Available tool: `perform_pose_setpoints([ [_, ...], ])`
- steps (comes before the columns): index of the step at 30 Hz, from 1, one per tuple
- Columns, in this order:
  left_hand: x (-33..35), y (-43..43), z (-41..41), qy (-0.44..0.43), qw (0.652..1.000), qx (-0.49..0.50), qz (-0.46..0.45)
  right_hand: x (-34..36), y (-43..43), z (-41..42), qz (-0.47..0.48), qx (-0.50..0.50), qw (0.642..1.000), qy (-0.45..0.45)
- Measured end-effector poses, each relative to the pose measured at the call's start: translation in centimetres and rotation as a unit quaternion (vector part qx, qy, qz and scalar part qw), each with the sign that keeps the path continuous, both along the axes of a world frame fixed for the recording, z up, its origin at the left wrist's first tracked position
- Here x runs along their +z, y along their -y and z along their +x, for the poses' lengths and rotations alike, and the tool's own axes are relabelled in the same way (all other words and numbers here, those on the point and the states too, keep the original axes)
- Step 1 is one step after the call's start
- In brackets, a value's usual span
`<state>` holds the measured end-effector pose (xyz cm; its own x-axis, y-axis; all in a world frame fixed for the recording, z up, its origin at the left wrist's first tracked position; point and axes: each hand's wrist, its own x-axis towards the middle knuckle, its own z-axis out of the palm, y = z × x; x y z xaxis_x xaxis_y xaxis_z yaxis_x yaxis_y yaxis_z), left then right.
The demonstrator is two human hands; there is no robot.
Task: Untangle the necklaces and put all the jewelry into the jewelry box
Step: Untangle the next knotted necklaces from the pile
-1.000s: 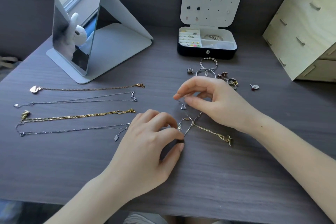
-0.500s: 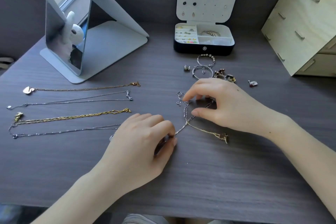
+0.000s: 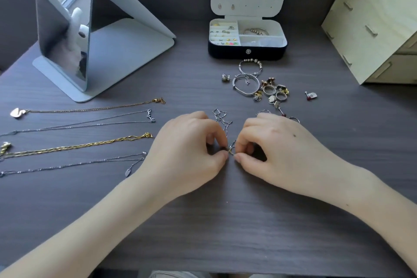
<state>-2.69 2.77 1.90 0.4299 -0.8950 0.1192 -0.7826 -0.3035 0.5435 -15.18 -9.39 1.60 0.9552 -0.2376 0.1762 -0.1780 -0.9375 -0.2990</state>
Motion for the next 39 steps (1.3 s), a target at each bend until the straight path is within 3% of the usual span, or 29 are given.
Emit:
perform_pose_setpoints([
  [5, -0.3, 0.1, 0.3, -0.049, 0.999, 0.000, 0.001, 0.2, 0.0, -0.8, 0.034, -0.025, 0.998, -0.048],
  [11, -0.8, 0.0, 0.5, -0.035, 0.999, 0.001, -0.033, 1.2, 1.1, -1.5, 0.076, 0.010, 0.991, -0.107],
  [16, -0.8, -0.8, 0.6, 0.094, 0.989, -0.069, -0.093, 2.1, 2.3, -0.9, 0.106, 0.016, 0.993, -0.059],
  [19, -1.0, -1.0, 0.6, 0.125, 0.979, -0.107, -0.119, 2.1, 2.3, 0.0, 0.113, 0.027, 0.992, -0.050],
  [31, -1.6, -1.3, 0.7, 0.145, 0.969, -0.166, -0.113, 2.3, 0.8, 4.2, 0.046, -0.137, 0.984, -0.106],
  [39, -1.6, -1.8, 1.0, 0.124, 0.977, -0.141, -0.102, 1.9, 0.5, 6.3, 0.003, -0.105, 0.988, -0.114],
])
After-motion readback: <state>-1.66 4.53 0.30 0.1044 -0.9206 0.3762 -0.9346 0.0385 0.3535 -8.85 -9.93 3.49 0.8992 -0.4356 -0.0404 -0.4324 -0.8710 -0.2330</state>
